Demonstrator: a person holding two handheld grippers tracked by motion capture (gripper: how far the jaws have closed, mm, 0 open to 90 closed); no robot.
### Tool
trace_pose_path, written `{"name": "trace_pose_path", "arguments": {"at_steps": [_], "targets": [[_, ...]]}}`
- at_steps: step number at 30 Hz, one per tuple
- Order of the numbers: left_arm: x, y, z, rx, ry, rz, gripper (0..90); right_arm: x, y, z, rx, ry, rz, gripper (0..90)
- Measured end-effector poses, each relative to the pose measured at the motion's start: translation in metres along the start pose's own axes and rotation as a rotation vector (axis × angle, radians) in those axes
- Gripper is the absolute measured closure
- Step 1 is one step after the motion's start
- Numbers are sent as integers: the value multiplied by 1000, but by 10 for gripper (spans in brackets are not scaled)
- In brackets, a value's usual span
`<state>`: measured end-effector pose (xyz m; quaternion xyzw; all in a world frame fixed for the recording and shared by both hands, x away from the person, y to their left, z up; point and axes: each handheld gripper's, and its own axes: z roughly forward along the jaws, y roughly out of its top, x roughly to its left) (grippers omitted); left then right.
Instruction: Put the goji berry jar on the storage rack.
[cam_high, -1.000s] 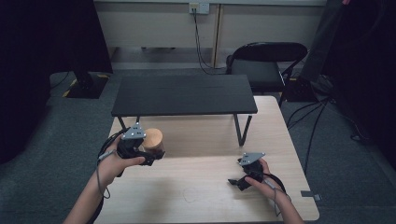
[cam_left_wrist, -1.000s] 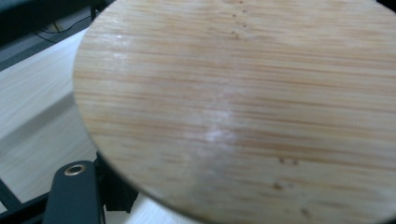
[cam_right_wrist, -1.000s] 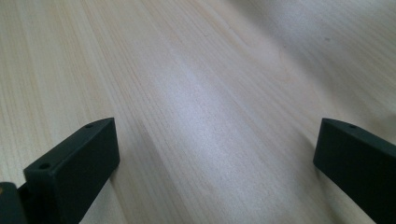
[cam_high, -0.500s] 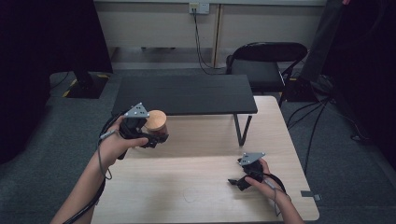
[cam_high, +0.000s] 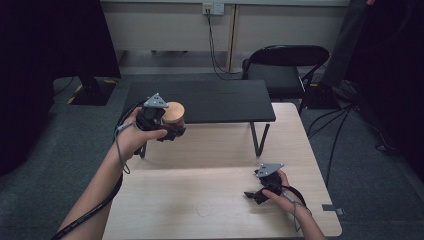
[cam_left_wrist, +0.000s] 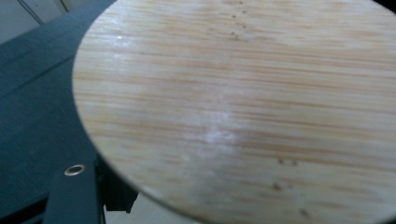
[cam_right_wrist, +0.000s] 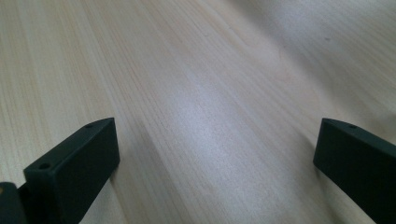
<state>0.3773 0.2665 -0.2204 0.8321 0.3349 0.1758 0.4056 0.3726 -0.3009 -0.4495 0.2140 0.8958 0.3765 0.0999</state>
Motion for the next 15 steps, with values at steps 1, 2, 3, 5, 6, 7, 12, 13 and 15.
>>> {"name": "trace_pose_path", "arguments": {"at_steps": [1, 2, 3, 5, 6, 7, 12, 13, 15], "targets": [[1, 3, 2, 5, 7, 0, 255, 0, 0, 0, 0, 0, 0, 0], [1, 6, 4, 9, 15, -5, 255, 0, 0, 0, 0, 1, 2, 0], [2, 9, 7, 17, 25, -3, 255, 0, 0, 0, 0, 0, 1, 0], [2, 13, 12, 28, 40, -6, 256, 0, 0, 0, 0, 0, 2, 0], [2, 16, 14, 38, 48, -2, 256, 0, 0, 0, 0, 0, 2, 0], [2, 17, 16, 36, 55, -10, 256, 0, 0, 0, 0, 1, 2, 0], [6, 21, 26, 35, 76, -31, 256, 0, 0, 0, 0, 1, 2, 0], [7, 21, 28, 35, 83, -41, 256, 0, 0, 0, 0, 1, 2, 0], [10, 22, 33, 39, 99, -59, 256, 0, 0, 0, 0, 1, 2, 0]]}}
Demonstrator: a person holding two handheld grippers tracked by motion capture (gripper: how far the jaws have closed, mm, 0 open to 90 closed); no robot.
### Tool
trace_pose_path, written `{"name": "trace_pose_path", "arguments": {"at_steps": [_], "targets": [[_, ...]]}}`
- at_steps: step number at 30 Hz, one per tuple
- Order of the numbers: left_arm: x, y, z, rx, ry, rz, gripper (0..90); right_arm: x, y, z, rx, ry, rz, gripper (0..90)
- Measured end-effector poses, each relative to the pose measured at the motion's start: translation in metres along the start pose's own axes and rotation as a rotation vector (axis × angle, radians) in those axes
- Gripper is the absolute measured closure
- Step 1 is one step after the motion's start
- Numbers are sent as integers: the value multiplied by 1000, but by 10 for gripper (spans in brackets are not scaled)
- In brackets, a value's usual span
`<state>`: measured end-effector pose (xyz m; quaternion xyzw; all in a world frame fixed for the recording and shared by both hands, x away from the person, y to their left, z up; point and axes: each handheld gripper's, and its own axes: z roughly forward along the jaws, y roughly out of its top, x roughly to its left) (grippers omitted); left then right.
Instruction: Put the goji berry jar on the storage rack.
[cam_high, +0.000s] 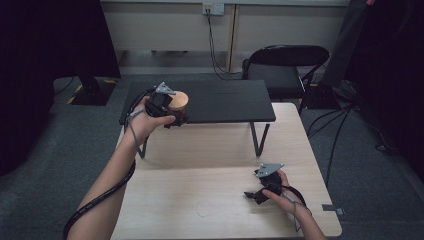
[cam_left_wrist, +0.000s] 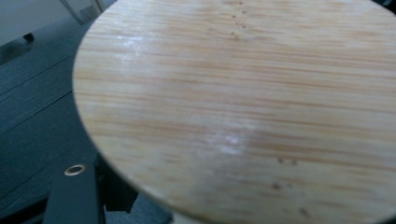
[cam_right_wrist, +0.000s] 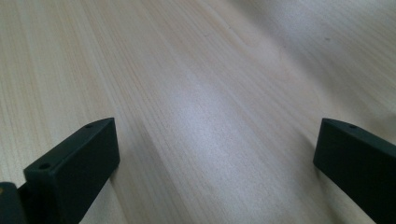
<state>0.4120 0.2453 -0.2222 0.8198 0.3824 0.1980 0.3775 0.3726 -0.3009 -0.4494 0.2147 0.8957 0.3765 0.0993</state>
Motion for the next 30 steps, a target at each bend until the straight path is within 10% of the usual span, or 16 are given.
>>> {"name": "trace_pose_path", "arguments": {"at_steps": [30], "targets": [[8, 7, 24, -3, 64, -84, 253, 0, 0, 0, 0, 0, 0, 0]]}}
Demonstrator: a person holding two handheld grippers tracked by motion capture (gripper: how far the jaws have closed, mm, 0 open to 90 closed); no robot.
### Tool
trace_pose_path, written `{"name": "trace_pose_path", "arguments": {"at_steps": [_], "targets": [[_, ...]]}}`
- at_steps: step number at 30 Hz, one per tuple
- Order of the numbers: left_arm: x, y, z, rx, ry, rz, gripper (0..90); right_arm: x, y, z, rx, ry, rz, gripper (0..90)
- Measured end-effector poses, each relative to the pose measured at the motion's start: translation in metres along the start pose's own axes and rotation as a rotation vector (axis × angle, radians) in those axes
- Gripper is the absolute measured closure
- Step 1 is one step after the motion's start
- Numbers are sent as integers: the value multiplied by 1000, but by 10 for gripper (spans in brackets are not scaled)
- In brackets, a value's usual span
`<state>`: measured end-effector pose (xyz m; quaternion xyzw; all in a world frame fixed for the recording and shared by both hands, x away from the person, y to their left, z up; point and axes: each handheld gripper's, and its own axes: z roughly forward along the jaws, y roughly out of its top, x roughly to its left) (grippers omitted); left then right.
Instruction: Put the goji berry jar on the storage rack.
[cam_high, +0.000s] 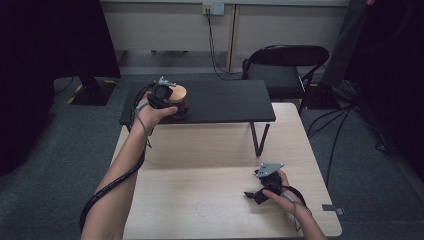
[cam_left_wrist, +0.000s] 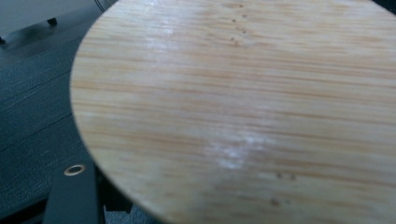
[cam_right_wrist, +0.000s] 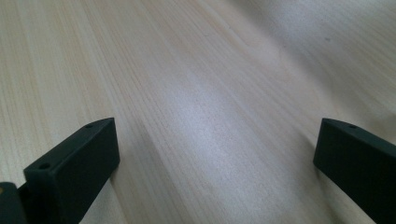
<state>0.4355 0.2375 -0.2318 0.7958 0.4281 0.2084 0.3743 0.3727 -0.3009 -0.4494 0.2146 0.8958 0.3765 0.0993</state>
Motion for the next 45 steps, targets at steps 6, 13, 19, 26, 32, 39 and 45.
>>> {"name": "trace_pose_path", "arguments": {"at_steps": [6, 13, 19, 26, 32, 39, 45], "targets": [[-4, -1, 2, -26, 21, -11, 237, 0, 0, 0, 0, 0, 0, 0], [-4, -4, 0, -29, 13, -28, 207, 0, 0, 0, 0, 0, 0, 0], [1, -15, -3, -46, 1, -63, 86, 0, 0, 0, 0, 0, 0, 0], [0, -27, -17, -55, -4, -36, 10, 0, 0, 0, 0, 0, 0, 0], [1, -42, -33, -78, -34, -4, 10, 0, 0, 0, 0, 0, -1, 0], [-8, -59, -43, -79, -56, 41, 9, 0, 0, 0, 0, -1, -2, 0], [-11, -79, -48, -90, -92, 50, 10, 0, 0, 0, 2, 0, -1, 0]]}}
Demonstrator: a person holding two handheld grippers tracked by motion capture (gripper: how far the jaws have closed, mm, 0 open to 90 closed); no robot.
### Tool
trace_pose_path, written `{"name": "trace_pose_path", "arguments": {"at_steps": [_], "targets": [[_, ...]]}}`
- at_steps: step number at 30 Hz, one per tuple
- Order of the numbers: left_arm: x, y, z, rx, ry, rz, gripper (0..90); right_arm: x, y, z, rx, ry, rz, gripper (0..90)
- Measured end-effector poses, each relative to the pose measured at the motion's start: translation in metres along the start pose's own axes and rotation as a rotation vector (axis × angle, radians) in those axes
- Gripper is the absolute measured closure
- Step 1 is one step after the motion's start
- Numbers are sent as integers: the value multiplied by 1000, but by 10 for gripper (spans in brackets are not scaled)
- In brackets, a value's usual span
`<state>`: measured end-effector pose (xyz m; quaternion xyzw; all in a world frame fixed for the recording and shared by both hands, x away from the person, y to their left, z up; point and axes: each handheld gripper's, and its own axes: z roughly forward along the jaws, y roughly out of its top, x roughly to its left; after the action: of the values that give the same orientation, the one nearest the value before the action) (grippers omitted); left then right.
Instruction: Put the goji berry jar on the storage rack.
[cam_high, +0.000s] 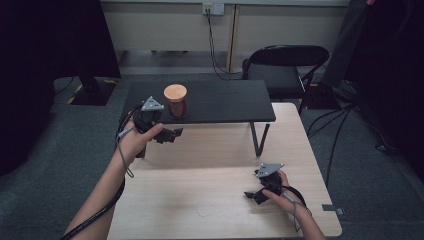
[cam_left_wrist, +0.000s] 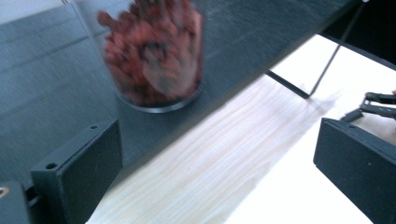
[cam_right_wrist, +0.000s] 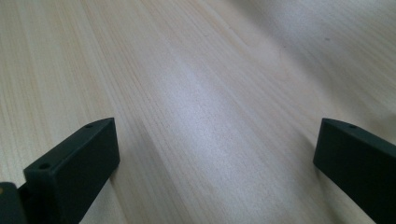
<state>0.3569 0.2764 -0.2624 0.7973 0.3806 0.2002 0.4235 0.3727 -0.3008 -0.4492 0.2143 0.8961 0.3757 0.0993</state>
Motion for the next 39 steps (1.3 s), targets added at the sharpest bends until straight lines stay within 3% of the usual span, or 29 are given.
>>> {"name": "trace_pose_path", "arguments": {"at_steps": [18, 39], "targets": [[-8, -50, -3, 23, -67, 12, 9, 0, 0, 0, 0, 0, 0, 0], [-11, -107, 17, 56, -126, -24, 10, 0, 0, 0, 0, 0, 0, 0]]}}
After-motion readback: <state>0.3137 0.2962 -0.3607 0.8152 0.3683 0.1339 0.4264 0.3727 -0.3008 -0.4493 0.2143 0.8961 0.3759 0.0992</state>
